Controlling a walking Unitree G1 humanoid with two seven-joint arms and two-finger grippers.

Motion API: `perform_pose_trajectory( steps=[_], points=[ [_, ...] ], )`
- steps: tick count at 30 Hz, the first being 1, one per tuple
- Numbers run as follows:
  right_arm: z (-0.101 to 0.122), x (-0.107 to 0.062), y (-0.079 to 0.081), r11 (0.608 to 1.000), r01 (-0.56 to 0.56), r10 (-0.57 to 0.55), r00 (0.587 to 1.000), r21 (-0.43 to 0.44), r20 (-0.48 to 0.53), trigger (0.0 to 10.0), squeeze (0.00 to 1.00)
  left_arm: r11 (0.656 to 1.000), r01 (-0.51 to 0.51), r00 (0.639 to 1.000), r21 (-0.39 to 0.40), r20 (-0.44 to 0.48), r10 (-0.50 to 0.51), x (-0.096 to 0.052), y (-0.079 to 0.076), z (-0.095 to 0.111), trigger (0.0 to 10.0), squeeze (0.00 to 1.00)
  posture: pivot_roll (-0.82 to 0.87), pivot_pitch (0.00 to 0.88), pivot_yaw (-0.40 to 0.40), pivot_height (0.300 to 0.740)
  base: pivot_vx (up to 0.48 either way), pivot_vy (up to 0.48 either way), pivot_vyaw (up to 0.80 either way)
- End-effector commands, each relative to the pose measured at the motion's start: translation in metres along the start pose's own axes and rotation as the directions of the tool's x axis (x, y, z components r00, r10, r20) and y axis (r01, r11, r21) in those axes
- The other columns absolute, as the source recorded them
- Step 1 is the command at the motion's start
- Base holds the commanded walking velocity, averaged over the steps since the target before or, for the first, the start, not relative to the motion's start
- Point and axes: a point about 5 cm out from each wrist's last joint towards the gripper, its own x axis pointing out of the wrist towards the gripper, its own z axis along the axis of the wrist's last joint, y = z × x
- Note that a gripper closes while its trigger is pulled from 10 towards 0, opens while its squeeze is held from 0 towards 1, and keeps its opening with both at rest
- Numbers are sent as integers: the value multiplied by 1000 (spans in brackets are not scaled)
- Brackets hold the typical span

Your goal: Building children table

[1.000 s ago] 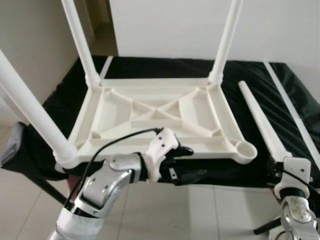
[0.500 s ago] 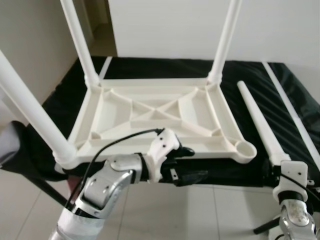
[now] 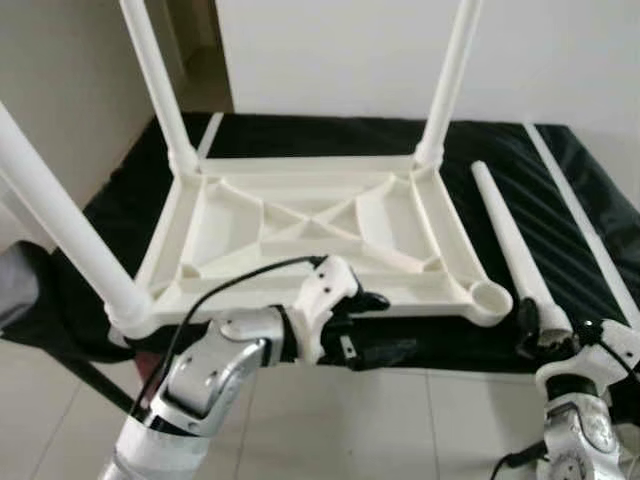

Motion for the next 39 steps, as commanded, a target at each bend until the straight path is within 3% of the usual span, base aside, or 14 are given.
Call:
perform_pose_trajectory(
  steps=[1, 3, 4, 6, 7, 14, 22, 31, 32, 35, 36, 37, 38, 39],
  points=[
    [-4, -1, -5, 998, 23, -21, 999, 58, -28, 10000, 0, 998, -55, 998, -8, -4, 55, 0, 3, 0, 10000, 0, -18, 73, 7, 740, 0, 0, 0],
    [-5, 0, -6, 997, 23, -19, 999, 80, -43, 10000, 0, 998, -56, 998, -9, -2, 56, 0, 3, 0, 10000, 0, -18, 73, 7, 740, 0, 0, 0],
    [-7, 0, -7, 996, 26, -21, 998, 86, -57, 4118, 0, 998, -58, 998, -7, -1, 58, 0, 3, 0, 10000, 0, -17, 72, 7, 740, 0, 0, 0],
    [-9, 0, -9, 995, 24, -17, 997, 94, -74, 4118, 0, 998, -59, 998, -6, 0, 59, 0, 3, 0, 10000, 0, -17, 72, 7, 740, 0, 0, 0],
    [-10, 0, -9, 992, 26, -17, 997, 121, -81, 0, 0, 998, -59, 998, -8, 0, 59, 0, 4, 0, 10000, 0, -16, 72, 5, 740, 0, 0, 0],
    [-12, 1, -9, 987, 13, 4, 994, 159, -107, 0, 0, 998, -62, 998, -12, 0, 62, 0, 4, 1, 10000, 0, -14, 72, 5, 740, 0, 0, 0],
    [-3, 1, 8, 919, -101, 94, 995, -382, -38, 0, 0, 998, -61, 998, -12, -1, 61, -1, 5, 1, 10000, 0, -18, 72, 8, 740, 0, 0, 0],
    [-6, -2, 6, 938, -91, 75, 995, -335, -61, 0, 0, 998, -61, 998, -14, 0, 61, -1, 5, 1, 10000, 0, -17, 74, 5, 740, 0, 0, 0],
    [-6, -2, 5, 936, -85, 71, 996, -341, -54, 10000, 0, 998, -61, 998, -14, 0, 61, -1, 5, 1, 10000, 0, -17, 75, 4, 740, 0, 0, 0],
    [-4, -2, 6, 939, -77, 67, 997, -336, -42, 10000, 0, 998, -61, 998, -15, -1, 61, -1, 5, 1, 10000, 0, -16, 73, 4, 740, 0, 0, 0],
    [-3, -1, 6, 941, -77, 69, 997, -331, -35, 10000, 478, 998, -62, 998, -14, -1, 62, -1, 5, 1, 10000, 0, -16, 71, 5, 740, 0, 0, 0],
    [-3, -1, 6, 941, -77, 69, 997, -331, -35, 10000, 478, 998, -62, 998, -14, -1, 62, -1, 5, 1, 10000, 0, -16, 71, 5, 740, 0, 0, 0],
    [-1, 0, 8, 943, -75, 73, 997, -325, -20, 10000, 1000, 998, -62, 998, -14, -2, 62, -1, 5, 1, 10000, 0, -15, 71, 4, 740, 0, 0, 0],
    [1, 0, 10, 946, -76, 79, 997, -317, -3, 10000, 1000, 998, -61, 998, -13, -2, 61, -1, 5, 1, 10000, 0, -16, 70, 4, 740, 0, 0, 0]
  ],
)
